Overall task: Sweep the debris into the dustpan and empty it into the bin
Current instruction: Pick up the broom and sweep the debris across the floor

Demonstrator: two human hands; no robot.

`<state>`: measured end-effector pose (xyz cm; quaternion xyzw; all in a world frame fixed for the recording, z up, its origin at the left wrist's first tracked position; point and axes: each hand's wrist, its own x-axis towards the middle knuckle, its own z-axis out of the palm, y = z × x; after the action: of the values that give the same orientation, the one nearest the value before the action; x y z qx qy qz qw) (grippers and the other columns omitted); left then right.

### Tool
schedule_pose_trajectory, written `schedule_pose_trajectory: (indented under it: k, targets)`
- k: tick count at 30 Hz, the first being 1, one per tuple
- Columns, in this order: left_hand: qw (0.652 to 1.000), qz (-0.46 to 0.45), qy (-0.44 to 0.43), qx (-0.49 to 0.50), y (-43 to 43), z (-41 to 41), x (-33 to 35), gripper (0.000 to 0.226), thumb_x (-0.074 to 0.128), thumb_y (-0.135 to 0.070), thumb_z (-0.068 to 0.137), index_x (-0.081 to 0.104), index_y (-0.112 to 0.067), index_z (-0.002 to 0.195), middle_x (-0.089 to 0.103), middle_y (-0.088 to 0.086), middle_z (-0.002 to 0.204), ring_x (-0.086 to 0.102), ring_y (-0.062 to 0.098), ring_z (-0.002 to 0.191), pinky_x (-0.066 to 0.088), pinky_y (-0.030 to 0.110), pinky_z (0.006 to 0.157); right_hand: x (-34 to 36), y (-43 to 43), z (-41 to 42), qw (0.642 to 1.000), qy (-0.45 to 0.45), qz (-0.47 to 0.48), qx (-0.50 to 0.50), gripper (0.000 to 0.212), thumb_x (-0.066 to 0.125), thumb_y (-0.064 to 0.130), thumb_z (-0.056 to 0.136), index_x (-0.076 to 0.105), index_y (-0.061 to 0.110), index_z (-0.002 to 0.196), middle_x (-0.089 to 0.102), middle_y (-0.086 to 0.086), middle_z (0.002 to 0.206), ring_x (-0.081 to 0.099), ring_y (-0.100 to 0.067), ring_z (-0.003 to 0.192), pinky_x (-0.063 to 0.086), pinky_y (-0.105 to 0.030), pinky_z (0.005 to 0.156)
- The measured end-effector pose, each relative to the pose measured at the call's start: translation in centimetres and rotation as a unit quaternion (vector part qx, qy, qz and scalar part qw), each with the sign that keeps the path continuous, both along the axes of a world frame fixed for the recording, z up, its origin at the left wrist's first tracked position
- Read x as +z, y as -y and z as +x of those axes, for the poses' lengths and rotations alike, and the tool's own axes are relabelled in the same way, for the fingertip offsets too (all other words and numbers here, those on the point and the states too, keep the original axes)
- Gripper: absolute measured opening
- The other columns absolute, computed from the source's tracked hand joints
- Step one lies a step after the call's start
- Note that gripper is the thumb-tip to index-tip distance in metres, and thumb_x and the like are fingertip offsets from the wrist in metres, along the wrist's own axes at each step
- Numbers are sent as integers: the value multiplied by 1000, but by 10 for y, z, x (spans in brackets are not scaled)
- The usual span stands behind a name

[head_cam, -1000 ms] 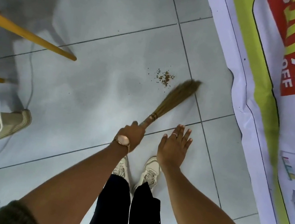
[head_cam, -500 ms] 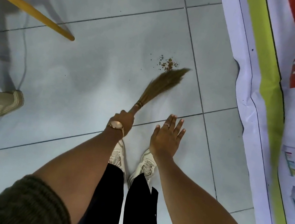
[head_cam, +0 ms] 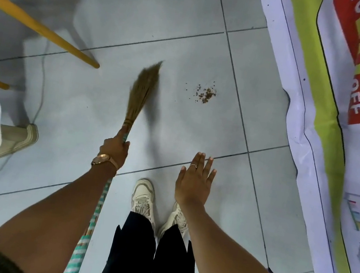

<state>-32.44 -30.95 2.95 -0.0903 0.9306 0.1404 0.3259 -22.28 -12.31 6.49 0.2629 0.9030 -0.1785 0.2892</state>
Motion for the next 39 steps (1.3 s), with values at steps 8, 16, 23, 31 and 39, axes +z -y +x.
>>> schedule_pose_trajectory:
  k: [8, 16, 23, 31, 39]
  targets:
    - [998, 28, 42, -33, -49, -8, -43, 53, 43, -26, 99, 27, -26, 150, 55, 28, 124, 56, 48, 111, 47, 48, 94, -30, -23, -16, 995, 24, 56, 85, 73, 38, 14, 94, -4, 3, 153, -3, -11, 163, -11, -29, 151, -3, -49, 123]
    - [990, 62, 68, -103, -101, -6, -42, 50, 40, -23, 100, 30, -22, 150, 55, 26, 124, 58, 44, 111, 49, 43, 90, -34, -28, -27, 997, 33, 69, 31, 74, 41, 13, 94, -4, 3, 153, -3, -12, 163, -11, -29, 151, -4, -48, 123]
    - [980, 33, 22, -196, -79, -3, -14, 60, 41, -27, 100, 14, -31, 153, 57, 24, 115, 58, 45, 103, 49, 48, 85, -21, -23, -20, 998, 26, 46, -18, 69, 36, 12, 96, -3, 4, 153, -1, -11, 163, -10, -28, 151, -5, -47, 123]
    - [965, 13, -45, -259, -134, -109, 1, 55, 44, -20, 97, 29, -29, 149, 52, 26, 127, 56, 46, 112, 48, 48, 92, -32, -18, -25, 999, 8, 32, -41, 68, 36, 10, 95, 1, 2, 153, 3, -12, 163, -7, -29, 151, -3, -48, 122]
    - [952, -29, -10, -303, -160, -102, 19, 44, 41, -11, 98, 40, -10, 142, 48, 25, 134, 51, 43, 121, 45, 47, 97, -23, -25, -10, 997, 32, 29, -58, 70, 38, 12, 94, 0, 2, 153, 2, -11, 163, -9, -28, 151, -4, -48, 123]
